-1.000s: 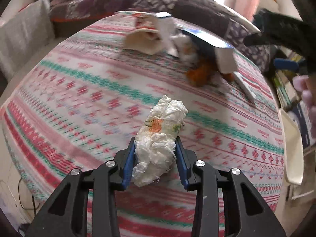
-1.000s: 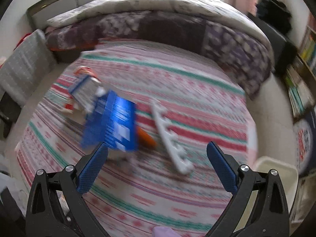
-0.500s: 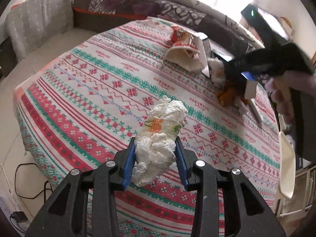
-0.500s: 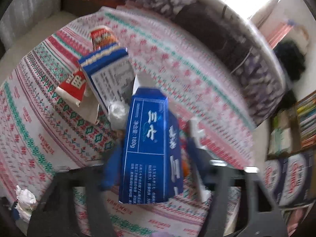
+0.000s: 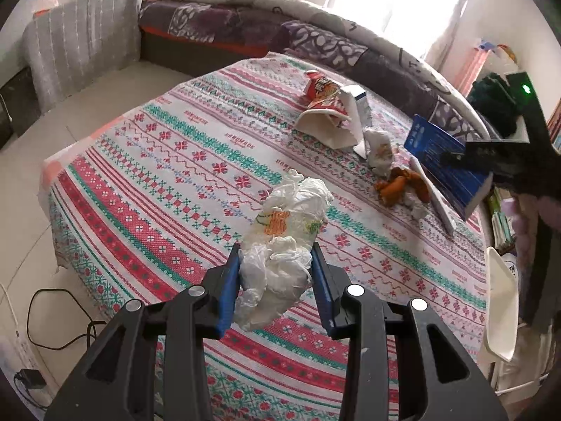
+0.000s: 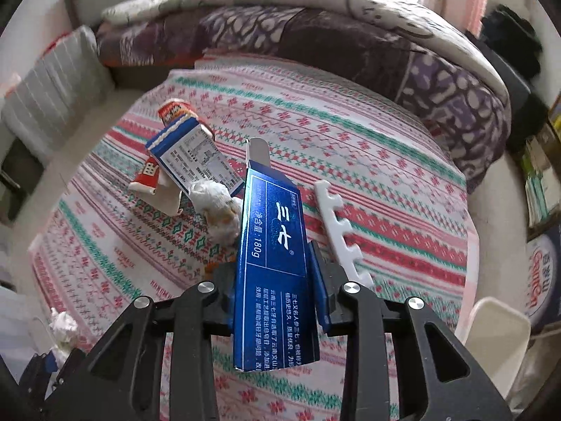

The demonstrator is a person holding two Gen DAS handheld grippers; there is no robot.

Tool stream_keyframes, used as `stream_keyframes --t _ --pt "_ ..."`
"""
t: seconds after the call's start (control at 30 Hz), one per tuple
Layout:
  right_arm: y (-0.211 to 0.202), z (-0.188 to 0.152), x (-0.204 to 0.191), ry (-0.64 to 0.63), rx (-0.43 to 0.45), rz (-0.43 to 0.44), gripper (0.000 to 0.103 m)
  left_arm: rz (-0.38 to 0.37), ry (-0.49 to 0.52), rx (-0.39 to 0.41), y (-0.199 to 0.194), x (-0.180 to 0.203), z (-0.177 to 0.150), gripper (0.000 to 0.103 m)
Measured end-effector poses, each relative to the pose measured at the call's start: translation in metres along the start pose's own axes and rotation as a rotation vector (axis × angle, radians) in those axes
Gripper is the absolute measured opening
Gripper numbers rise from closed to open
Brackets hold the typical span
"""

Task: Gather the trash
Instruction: 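Grasp blue toothpaste box with right tool while left tool holds tissue, then drop toothpaste box into bin with right tool while left tool drops tissue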

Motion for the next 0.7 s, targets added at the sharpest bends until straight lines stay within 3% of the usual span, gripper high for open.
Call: stream_keyframes --t 0.5,0.7 --pt "-0.067 -0.062 0.062 0.091 0.118 0.032 0.031 -0.012 0.054 0.031 -0.030 0.056 -0.010 0.038" --pt "-0.084 -0.085 0.087 0.112 0.148 0.004 0.031 -0.028 0.093 0.038 -0.038 0.081 -0.014 0.038"
Point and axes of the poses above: each gripper's, at about its wrist camera, not at the fingertips, and y roughly the way its jaws point, x to its right, z to its top, the point moved 3 cm from there along y, roughly the way its jaws point, and after that the axes turned 14 degrees about y, right-handed, at the moved point
